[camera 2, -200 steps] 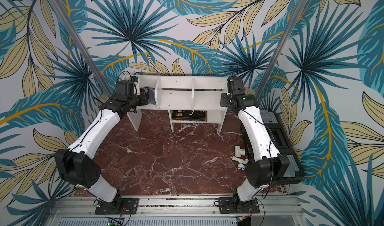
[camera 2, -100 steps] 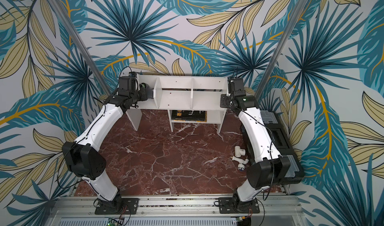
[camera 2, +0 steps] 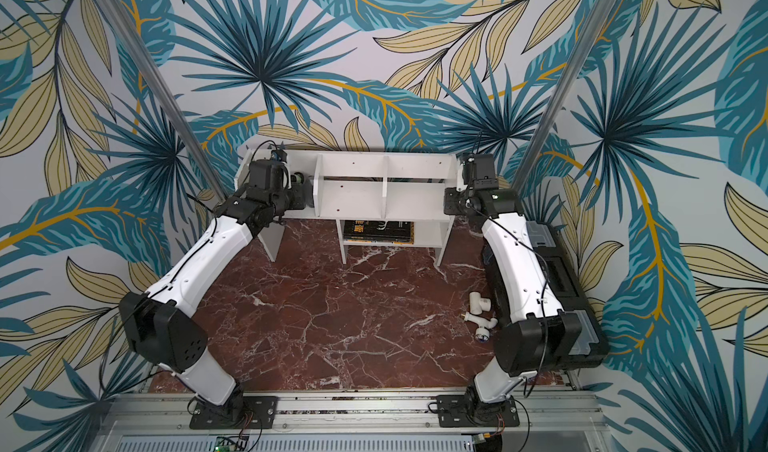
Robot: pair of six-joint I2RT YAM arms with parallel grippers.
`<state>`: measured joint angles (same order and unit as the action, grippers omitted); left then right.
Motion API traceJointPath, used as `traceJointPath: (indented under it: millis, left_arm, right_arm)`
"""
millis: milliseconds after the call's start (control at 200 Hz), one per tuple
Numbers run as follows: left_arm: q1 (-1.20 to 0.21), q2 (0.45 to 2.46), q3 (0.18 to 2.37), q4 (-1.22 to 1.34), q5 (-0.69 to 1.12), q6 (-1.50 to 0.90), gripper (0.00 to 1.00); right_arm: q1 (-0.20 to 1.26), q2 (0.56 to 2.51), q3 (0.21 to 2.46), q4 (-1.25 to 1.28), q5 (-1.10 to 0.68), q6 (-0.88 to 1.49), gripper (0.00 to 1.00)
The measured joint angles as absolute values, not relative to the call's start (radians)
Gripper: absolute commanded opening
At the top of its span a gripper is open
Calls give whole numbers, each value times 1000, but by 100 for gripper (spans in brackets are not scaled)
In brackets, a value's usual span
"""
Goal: Wipe the bookshelf clean with a cloth
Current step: Wipe the dust from the shelf.
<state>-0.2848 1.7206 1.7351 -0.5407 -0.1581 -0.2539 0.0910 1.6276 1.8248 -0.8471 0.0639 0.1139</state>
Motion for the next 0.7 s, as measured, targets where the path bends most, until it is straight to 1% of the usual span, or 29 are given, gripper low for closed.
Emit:
traceJointPath:
  millis: [135, 300, 396, 596, 701]
  left_arm:
    - [-247, 1799, 1830, -560, -157, -262, 0]
    - [-209, 1795, 1838, -591, -176, -276, 0]
    - [-194, 1755, 1782, -584, -199, -277, 0]
    - [-201, 1592, 1583, -548, -190, -275, 0]
    - [-217, 1569, 1563, -546, -165, -262, 0]
  right_arm:
    - [81, 1641, 1845, -859, 37, 96, 0]
    - [77, 1644, 1850, -862, 28, 85, 0]
    - [76, 1645, 1850, -862, 25, 82, 0]
    - [71, 1651, 1850, -846, 15, 73, 0]
    - [70, 1652, 1849, -843, 13, 70, 0]
